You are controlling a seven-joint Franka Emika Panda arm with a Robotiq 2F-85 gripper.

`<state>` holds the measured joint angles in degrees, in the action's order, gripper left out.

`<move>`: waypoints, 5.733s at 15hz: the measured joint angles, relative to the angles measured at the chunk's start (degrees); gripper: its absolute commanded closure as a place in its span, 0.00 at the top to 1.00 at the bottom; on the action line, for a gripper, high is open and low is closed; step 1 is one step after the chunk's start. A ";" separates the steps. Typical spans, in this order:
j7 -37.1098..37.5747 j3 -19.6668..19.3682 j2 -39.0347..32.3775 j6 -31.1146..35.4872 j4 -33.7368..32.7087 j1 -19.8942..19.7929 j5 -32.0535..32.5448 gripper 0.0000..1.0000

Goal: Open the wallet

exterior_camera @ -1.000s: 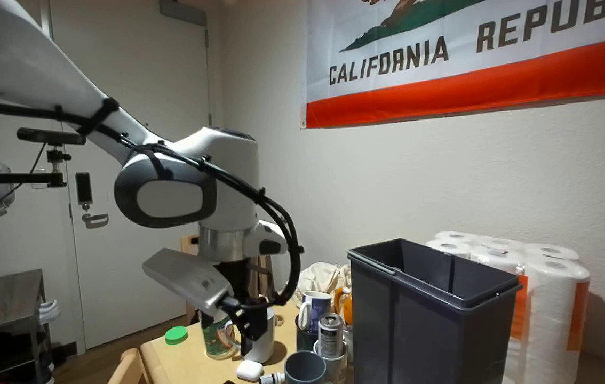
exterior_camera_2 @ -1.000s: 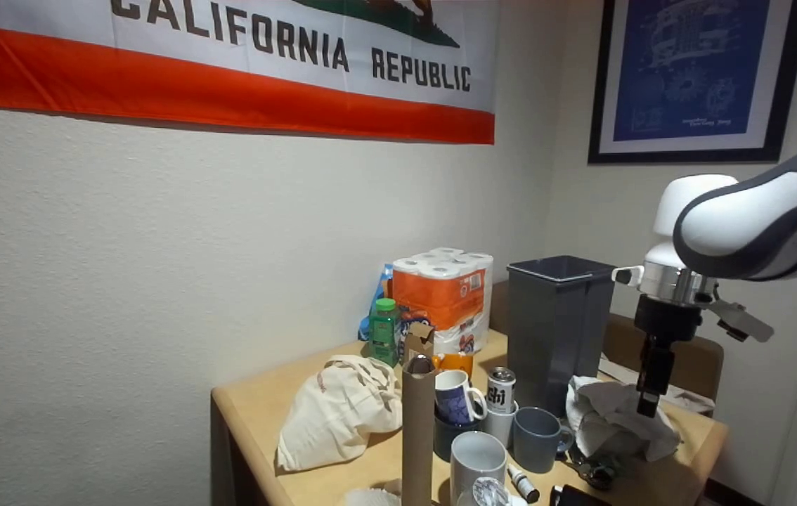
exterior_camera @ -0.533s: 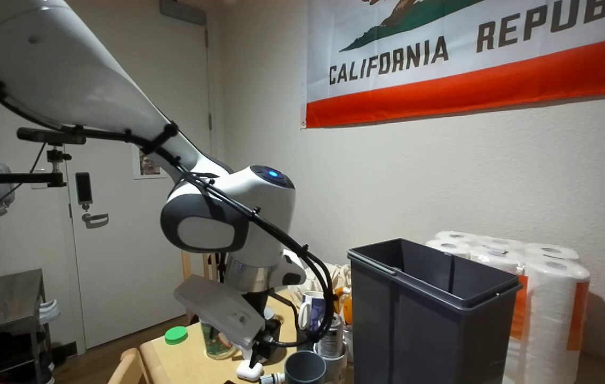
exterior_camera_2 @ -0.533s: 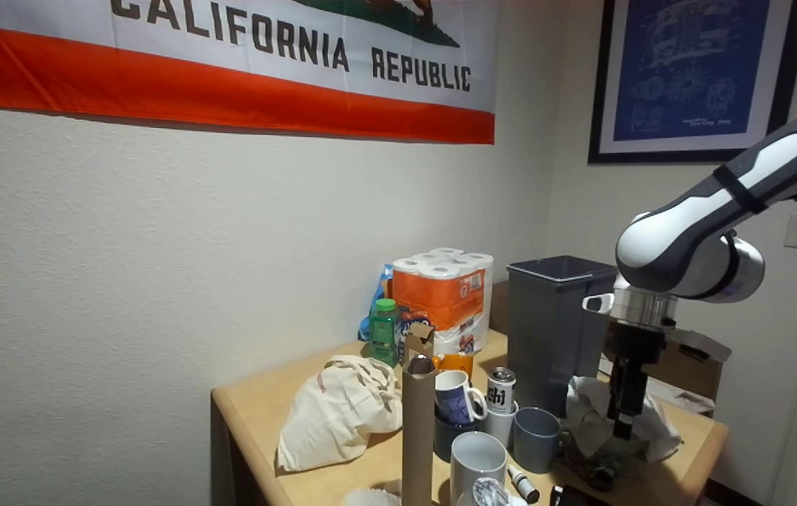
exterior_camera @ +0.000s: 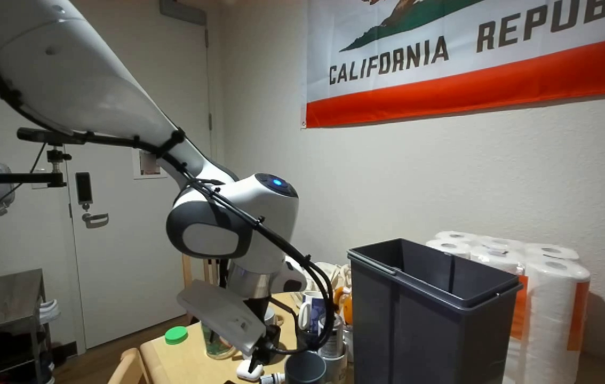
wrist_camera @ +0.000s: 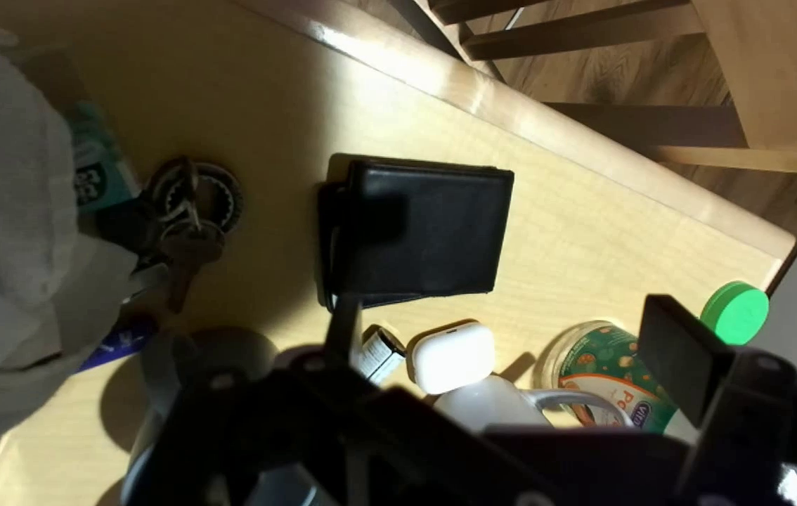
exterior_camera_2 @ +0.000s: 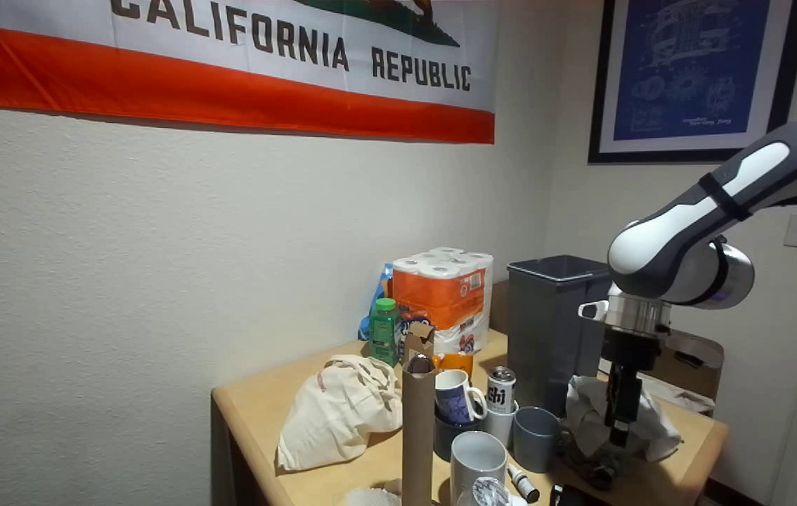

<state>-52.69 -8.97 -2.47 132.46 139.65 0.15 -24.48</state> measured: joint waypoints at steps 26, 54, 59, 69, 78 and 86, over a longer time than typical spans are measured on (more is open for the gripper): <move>-12.64 11.73 -28.00 -3.67 -15.74 -15.48 -7.19 0.66; -0.06 11.67 -22.00 -11.53 -16.94 -10.06 2.62 0.86; 0.33 11.61 -22.03 -11.53 -16.88 -10.09 2.62 1.00; -1.10 11.83 -27.73 -11.51 -17.51 -11.18 1.66 1.00; -1.20 13.07 -29.10 -11.52 -18.76 -11.80 1.48 1.00; -0.40 13.34 -29.06 -15.92 -19.42 -11.49 1.61 1.00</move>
<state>-53.09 4.37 -31.53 116.54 120.22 -11.34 -22.87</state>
